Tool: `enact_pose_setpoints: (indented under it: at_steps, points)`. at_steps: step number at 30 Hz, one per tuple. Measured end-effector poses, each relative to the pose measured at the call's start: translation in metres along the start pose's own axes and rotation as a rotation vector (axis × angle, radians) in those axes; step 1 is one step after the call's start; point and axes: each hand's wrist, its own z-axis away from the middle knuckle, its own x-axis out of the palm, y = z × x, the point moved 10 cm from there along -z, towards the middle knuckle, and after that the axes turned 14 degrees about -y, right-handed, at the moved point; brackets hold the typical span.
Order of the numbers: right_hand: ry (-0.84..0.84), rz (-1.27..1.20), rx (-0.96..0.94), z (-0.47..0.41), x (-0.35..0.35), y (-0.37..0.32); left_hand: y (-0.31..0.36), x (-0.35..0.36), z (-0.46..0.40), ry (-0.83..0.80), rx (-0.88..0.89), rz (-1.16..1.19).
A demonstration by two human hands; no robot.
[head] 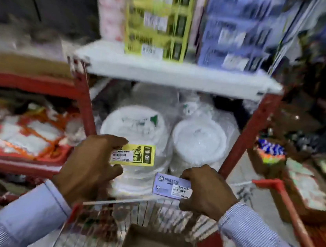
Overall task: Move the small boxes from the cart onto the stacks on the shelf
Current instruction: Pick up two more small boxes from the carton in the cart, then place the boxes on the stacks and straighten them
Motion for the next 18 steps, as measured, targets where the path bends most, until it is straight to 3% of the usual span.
enact_pose_setpoints:
  at_steps: [8, 18]
  points:
    - [0.376, 0.119, -0.007, 0.078, -0.208, -0.027, 0.057, -0.185, 0.01, 0.29, 0.068, -0.053]
    - [0.74, 0.191, 0.04, 0.122, -0.354, -0.016, 0.104, -0.28, -0.038, 0.459, 0.242, -0.021]
